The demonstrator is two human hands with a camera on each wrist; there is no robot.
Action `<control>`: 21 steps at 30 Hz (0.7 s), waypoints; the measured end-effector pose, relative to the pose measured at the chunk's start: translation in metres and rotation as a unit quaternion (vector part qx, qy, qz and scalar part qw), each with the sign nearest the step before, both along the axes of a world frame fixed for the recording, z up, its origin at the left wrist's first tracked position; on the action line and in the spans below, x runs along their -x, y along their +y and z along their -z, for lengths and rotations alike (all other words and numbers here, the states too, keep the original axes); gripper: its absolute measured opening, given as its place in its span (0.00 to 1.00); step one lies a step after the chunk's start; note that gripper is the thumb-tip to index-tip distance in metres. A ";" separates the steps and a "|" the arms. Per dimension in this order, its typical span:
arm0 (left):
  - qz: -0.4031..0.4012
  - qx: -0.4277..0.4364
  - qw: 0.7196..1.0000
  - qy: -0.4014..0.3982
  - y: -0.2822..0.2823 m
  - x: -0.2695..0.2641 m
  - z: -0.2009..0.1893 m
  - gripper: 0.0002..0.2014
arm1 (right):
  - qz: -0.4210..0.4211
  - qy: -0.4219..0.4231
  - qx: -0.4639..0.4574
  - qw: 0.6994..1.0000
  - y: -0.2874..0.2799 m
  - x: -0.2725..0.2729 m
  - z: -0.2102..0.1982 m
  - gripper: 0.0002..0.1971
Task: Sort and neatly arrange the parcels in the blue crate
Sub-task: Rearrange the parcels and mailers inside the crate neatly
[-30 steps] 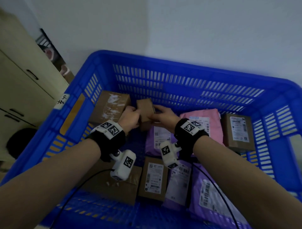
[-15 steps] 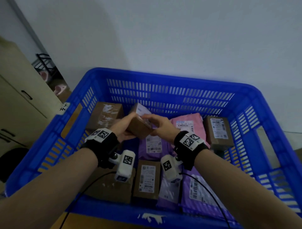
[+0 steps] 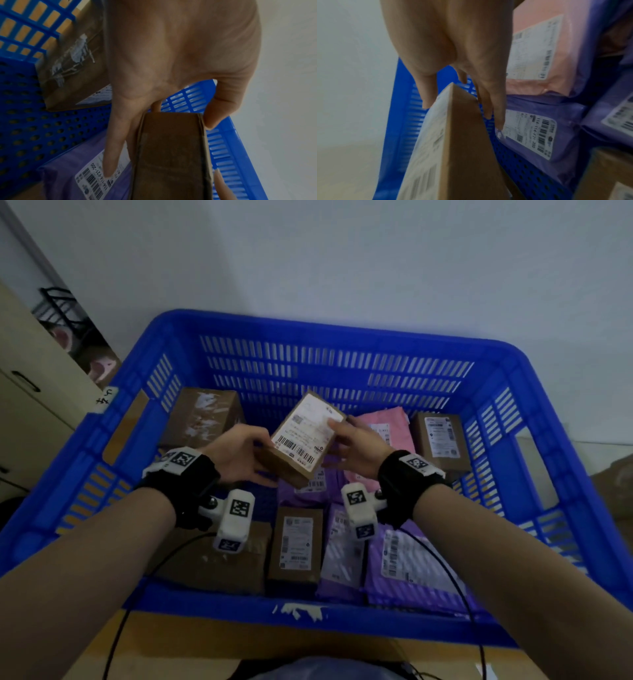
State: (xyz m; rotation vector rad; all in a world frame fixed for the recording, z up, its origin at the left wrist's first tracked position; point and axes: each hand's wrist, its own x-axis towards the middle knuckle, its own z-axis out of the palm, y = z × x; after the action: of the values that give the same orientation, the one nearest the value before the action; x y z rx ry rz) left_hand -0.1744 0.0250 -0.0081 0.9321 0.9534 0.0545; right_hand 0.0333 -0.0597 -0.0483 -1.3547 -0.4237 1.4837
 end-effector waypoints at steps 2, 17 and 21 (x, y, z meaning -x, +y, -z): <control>0.040 -0.006 0.999 0.011 -0.001 0.000 0.000 0.21 | -0.008 0.012 -0.002 1.000 -0.007 -0.003 0.000 0.11; 0.199 -0.159 0.942 0.217 -0.020 -0.020 0.040 0.25 | -0.241 -0.050 0.128 0.961 -0.042 0.011 0.046 0.20; 0.230 -0.181 0.921 0.256 -0.020 -0.028 0.052 0.22 | -0.253 -0.070 0.144 0.954 -0.042 0.014 0.056 0.16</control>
State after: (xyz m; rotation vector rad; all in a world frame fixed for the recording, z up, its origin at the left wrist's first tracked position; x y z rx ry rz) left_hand -0.1460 0.0055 -0.0597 1.5432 1.2009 -0.4474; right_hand 0.0196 -0.1022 -0.1042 -1.6710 -0.7068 1.9304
